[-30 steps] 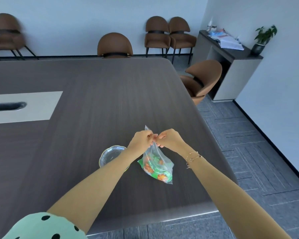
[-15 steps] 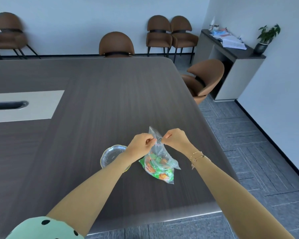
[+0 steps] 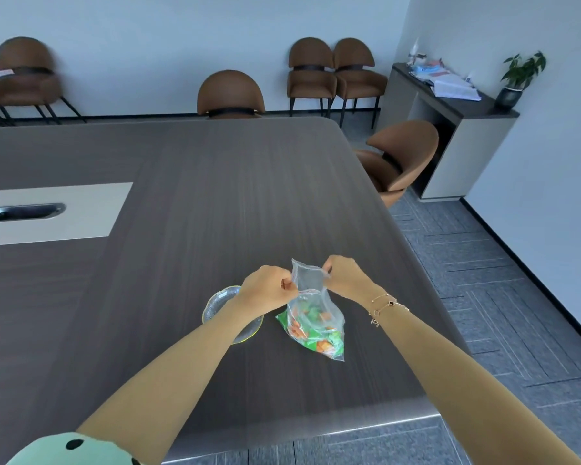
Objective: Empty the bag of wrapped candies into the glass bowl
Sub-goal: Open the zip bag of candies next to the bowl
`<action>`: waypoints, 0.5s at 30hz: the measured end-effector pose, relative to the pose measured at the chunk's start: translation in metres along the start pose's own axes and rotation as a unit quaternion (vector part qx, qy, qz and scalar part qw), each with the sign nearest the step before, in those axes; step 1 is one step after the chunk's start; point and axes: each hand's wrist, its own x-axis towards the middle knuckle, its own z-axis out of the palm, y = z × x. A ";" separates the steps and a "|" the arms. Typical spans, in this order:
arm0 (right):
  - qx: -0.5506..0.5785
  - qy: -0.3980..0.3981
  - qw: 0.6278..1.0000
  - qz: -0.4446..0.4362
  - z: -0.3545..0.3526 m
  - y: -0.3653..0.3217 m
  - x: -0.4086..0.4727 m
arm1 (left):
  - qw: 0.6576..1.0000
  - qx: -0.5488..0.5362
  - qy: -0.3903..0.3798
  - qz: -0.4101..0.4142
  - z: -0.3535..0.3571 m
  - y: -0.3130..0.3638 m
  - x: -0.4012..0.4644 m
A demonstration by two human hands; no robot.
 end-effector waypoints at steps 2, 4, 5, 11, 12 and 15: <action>-0.046 0.073 0.996 -0.003 -0.011 0.011 0.003 | 1.000 0.018 -0.002 -0.002 -0.004 -0.006 -0.004; -0.059 0.068 0.996 -0.005 -0.018 0.015 -0.002 | 1.000 0.016 0.003 -0.013 -0.006 -0.012 -0.008; -0.045 0.026 0.999 0.005 -0.017 0.013 -0.006 | 1.000 0.008 0.008 -0.020 -0.007 -0.015 -0.009; -0.011 -0.153 0.987 0.042 0.014 0.000 -0.021 | 1.000 -0.006 0.009 -0.019 -0.005 -0.014 -0.012; -0.022 -0.150 0.987 0.043 0.017 0.001 -0.020 | 1.000 0.016 0.005 -0.008 -0.005 -0.014 -0.013; -0.057 -0.079 0.995 0.021 0.014 0.006 -0.018 | 0.986 0.156 -0.010 0.051 -0.007 -0.017 -0.017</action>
